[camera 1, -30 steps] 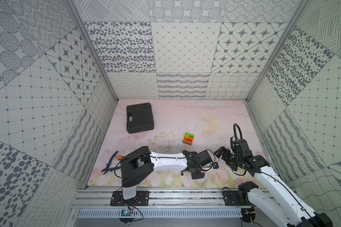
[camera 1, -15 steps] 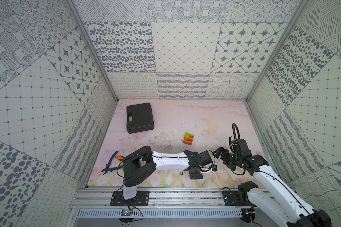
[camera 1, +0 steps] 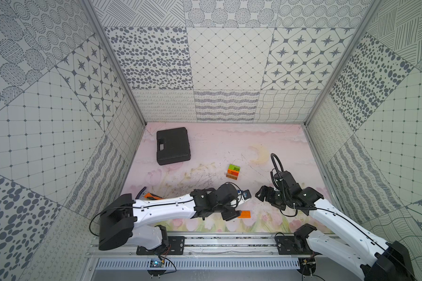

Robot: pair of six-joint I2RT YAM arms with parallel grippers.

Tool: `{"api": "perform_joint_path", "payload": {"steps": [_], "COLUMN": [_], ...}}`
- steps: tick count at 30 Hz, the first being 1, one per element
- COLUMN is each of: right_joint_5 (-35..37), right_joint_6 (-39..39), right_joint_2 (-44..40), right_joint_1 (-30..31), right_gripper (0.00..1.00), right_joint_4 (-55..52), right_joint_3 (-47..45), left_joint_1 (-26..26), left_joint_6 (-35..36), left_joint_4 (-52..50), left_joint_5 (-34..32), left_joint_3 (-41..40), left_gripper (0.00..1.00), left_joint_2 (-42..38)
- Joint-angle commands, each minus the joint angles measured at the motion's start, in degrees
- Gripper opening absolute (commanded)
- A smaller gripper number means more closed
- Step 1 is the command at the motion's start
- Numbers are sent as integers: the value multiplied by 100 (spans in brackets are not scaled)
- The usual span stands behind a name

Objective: Assemble the number 5 with lego
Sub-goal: Place the lego brick at the center of the board, then pick up the lego brick from the center of the board.

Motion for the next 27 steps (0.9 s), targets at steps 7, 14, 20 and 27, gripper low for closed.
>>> {"api": "perform_joint_path", "payload": {"steps": [7, 14, 20, 27], "right_joint_5": [1888, 1808, 1851, 1593], "right_joint_6": [1086, 1373, 1478, 1430], "right_joint_2": [1967, 2762, 2922, 3148], "right_joint_1": [2388, 2681, 2653, 2599], "right_gripper": [87, 88, 87, 86], "right_joint_4": [-150, -132, -40, 135], "right_joint_3": [1100, 1339, 1309, 1316], "left_joint_1": [1111, 1446, 1477, 1482], "left_joint_6": [-3774, -4434, -4329, -4305], "left_joint_4": [460, -20, -137, -174], "left_joint_5": [-1273, -1579, -1718, -1742], "left_joint_3": [-1284, -1568, -1557, -1568], "left_gripper": [84, 87, 92, 95], "left_joint_2": [-2217, -2617, -2626, -2530]}}
